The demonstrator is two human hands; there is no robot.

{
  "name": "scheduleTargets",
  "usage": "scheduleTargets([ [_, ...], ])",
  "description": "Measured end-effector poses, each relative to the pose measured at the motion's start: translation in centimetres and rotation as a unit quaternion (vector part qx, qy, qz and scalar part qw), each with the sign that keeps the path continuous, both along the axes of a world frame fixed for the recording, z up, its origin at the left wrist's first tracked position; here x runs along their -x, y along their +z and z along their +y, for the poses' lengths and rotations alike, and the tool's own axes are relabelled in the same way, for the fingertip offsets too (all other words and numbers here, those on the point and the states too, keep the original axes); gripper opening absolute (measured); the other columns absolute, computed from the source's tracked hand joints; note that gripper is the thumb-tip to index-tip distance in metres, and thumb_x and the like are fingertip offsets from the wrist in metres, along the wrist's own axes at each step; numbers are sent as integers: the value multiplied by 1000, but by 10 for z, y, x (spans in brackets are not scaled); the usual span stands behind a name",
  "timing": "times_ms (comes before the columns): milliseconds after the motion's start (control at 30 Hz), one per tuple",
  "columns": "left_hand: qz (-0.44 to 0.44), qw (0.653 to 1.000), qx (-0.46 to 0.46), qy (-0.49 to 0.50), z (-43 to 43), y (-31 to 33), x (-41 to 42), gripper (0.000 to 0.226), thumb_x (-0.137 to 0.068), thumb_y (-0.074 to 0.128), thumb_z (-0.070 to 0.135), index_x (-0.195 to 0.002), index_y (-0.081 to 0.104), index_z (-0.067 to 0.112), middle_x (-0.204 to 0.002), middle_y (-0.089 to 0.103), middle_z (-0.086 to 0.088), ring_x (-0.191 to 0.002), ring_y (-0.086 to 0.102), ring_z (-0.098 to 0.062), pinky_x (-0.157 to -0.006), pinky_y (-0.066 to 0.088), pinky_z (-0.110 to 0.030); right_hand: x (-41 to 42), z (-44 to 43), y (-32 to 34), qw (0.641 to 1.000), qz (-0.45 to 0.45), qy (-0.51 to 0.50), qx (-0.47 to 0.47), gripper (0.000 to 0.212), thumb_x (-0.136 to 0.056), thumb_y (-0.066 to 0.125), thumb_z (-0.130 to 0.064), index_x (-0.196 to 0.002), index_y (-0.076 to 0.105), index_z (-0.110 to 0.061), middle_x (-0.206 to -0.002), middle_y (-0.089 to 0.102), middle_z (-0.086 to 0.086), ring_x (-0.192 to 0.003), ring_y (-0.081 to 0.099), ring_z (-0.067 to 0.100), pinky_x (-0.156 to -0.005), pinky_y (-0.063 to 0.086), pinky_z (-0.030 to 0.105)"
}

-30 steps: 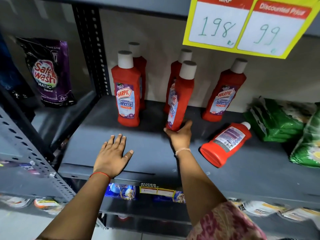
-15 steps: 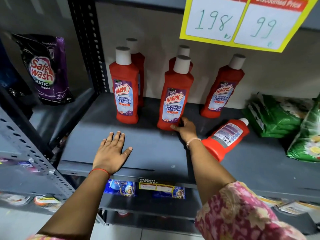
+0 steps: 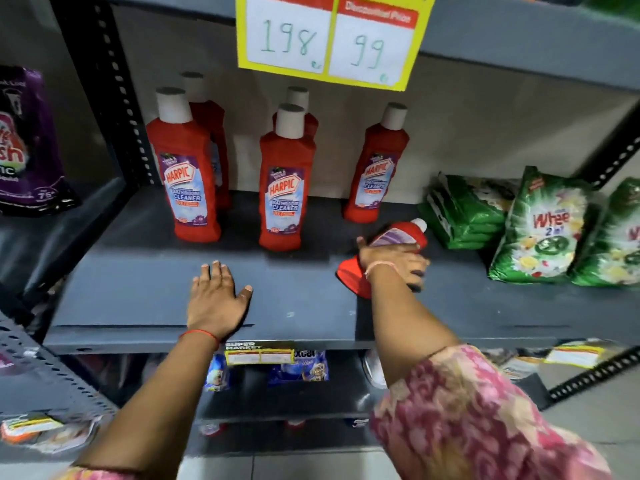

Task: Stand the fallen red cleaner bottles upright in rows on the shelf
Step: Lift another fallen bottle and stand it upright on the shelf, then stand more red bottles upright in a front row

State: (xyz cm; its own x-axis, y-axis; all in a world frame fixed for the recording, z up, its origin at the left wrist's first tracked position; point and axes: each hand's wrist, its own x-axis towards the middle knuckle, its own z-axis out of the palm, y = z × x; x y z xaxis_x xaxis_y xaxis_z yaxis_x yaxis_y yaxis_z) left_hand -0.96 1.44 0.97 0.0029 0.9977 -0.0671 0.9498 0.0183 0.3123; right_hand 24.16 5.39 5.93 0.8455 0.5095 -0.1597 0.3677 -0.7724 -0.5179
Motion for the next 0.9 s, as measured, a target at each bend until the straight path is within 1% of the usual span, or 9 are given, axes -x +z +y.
scheduleTargets([
  [67,10,1000,-5,4,-2,-4,-14,68,-95,27,42,-145,11,0,-157,9,-18,-146,4,-32,-121,8,-42,-4,2,0,999,43,-16,-7,123,-60,68,-66,-140,-2,-5,-137,33,19,-122,41,38,-98,40,51],
  [167,23,1000,-7,8,-1,-7,-16,67,-95,23,43,-146,7,2,-158,6,-17,-146,2,-30,-121,7,-41,-9,7,1,996,71,-10,-47,123,-59,75,-59,-139,3,0,-131,42,16,-118,48,31,-89,47,41],
  [333,25,1000,-7,11,-1,-6,-17,66,-95,23,43,-146,7,3,-158,5,-16,-147,1,-29,-121,6,-41,-8,-2,-12,980,39,80,-179,119,-62,76,-43,-139,0,7,-129,39,32,-120,37,42,-100,34,43],
  [433,23,1000,-15,15,-1,-8,-17,66,-95,23,43,-146,8,4,-158,6,-16,-147,2,-28,-121,7,-40,-8,-3,-13,938,-29,122,-324,120,-57,79,-34,-140,2,2,-121,41,29,-112,36,40,-95,32,43],
  [500,21,1000,-14,15,-2,-8,-14,66,-95,24,43,-146,8,4,-158,6,-16,-147,2,-28,-121,7,-40,-5,2,-14,914,-70,148,-371,121,-54,81,-31,-141,2,0,-125,38,27,-112,34,38,-95,30,46],
  [600,28,999,-16,31,-5,-10,-13,66,-95,24,43,-146,8,5,-159,6,-14,-147,1,-27,-121,7,-40,-9,11,-24,890,-38,209,-403,122,-54,82,-23,-141,0,-2,-136,31,27,-120,28,37,-102,23,49],
  [733,26,999,-19,21,-10,-12,-13,66,-95,25,43,-146,8,6,-159,5,-13,-147,1,-26,-121,6,-39,-19,14,-29,877,-17,213,-431,123,-56,82,-20,-142,-4,-6,-140,27,24,-125,22,34,-106,15,44],
  [800,21,999,-23,19,-8,-8,-17,66,-95,25,43,-146,7,6,-159,5,-13,-147,0,-26,-121,6,-39,-22,19,-29,875,-23,207,-438,122,-56,82,-22,-142,-4,-8,-140,27,23,-126,22,33,-107,14,42],
  [900,19,999,-24,21,-6,-7,-17,66,-95,24,43,-147,6,6,-159,4,-13,-147,0,-26,-121,5,-39,-13,18,-36,888,-21,173,-425,121,-57,83,-32,-142,1,-5,-140,27,26,-128,23,39,-108,18,48],
])
